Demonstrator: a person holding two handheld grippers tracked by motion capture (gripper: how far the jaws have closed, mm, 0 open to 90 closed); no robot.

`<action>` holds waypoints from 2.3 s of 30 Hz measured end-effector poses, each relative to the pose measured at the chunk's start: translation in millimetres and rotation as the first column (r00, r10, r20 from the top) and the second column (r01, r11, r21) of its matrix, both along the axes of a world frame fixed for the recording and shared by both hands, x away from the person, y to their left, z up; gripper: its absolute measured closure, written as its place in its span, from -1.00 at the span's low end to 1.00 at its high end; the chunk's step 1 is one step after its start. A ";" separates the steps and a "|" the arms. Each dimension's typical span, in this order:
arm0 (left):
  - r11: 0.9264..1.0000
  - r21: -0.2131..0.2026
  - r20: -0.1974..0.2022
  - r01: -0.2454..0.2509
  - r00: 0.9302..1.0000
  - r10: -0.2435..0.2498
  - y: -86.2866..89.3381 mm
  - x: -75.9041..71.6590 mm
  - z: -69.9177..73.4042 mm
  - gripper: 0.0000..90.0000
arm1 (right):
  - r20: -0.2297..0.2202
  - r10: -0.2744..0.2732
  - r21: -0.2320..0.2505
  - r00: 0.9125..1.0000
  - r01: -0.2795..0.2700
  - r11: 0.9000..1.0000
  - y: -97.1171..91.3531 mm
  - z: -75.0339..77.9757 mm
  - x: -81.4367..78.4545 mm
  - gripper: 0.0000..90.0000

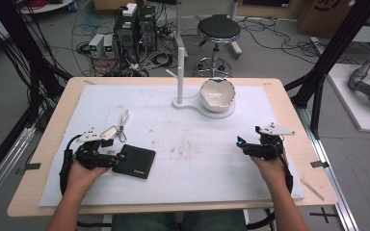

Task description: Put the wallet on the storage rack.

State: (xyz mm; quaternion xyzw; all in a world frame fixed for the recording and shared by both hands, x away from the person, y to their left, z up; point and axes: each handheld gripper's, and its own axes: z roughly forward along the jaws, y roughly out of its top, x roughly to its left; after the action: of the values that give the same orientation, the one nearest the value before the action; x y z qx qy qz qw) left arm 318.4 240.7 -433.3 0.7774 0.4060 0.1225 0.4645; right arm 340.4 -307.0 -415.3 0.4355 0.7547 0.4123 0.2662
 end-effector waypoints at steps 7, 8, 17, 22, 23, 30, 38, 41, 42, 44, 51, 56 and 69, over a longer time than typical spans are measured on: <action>1.000 0.004 -0.001 -0.002 1.000 0.002 0.2 -1.6 0.0 -0.64 | 0.003 -0.003 -0.005 1.000 0.003 1.000 -0.8 -0.4 1.3 -0.65; 1.000 0.004 -0.001 -0.002 1.000 0.002 0.2 -1.6 0.0 -0.64 | 0.003 -0.003 -0.005 1.000 0.003 1.000 -0.8 -0.4 1.3 -0.65; 1.000 0.019 -0.027 0.009 1.000 -0.009 -1.4 -1.7 -3.4 -0.64 | -0.001 -0.001 -0.007 1.000 0.001 1.000 -0.1 -1.2 2.4 -0.65; 0.999 0.040 -0.062 0.027 0.998 -0.024 -5.6 -0.2 -7.9 -0.64 | -0.003 0.000 -0.011 1.000 0.000 1.000 -0.4 -1.3 2.6 -0.65; 0.999 0.044 -0.072 0.029 0.997 -0.026 -6.5 0.0 -9.1 -0.65 | -0.009 -0.002 -0.008 1.000 0.002 1.000 -0.2 -1.6 2.6 -0.65; 0.998 0.053 -0.111 0.032 0.993 -0.026 -8.0 0.1 -15.6 -0.64 | -0.009 0.004 -0.015 1.000 -0.004 1.000 -0.3 -2.1 3.3 -0.65; 0.997 0.057 -0.110 0.044 0.993 -0.037 -12.4 -7.5 -14.2 -0.23 | -0.015 0.008 -0.022 1.000 -0.008 1.000 2.0 -3.1 4.0 -0.65; 0.998 0.056 -0.113 0.036 0.993 -0.030 -12.7 -8.0 -14.2 -0.18 | -0.015 0.011 -0.026 1.000 -0.011 1.000 2.4 -3.3 4.2 -0.65; 0.998 0.056 -0.113 0.036 0.993 -0.030 -12.7 -8.0 -14.2 -0.16 | -0.013 0.013 -0.028 1.000 -0.014 1.000 2.4 -3.5 4.6 -0.65; 0.998 0.059 -0.117 0.033 0.993 -0.026 -13.0 -8.2 -13.8 -0.10 | -0.016 0.013 -0.029 1.000 -0.013 0.999 2.7 -3.5 4.5 -0.65; 0.995 0.096 -0.108 0.031 0.994 -0.020 -13.3 -8.1 -7.4 0.37 | -0.015 0.010 -0.031 1.000 -0.011 0.999 2.6 -3.2 4.1 -0.65; 0.985 0.171 -0.036 0.040 0.999 -0.034 -26.1 -10.5 -1.5 0.69 | -0.018 0.013 -0.043 1.000 -0.014 0.999 4.8 -3.8 3.8 -0.65; 0.995 0.072 0.009 0.063 0.998 -0.064 -24.3 -11.3 17.6 0.83 | -0.019 0.021 -0.060 1.000 -0.022 0.998 3.9 -5.2 3.1 -0.65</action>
State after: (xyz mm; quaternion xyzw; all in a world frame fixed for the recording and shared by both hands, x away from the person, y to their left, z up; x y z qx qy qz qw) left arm 307.1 216.4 -415.7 0.8055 0.3738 0.1265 0.4421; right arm 343.4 -303.1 -420.5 0.4229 0.7737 0.3884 0.2677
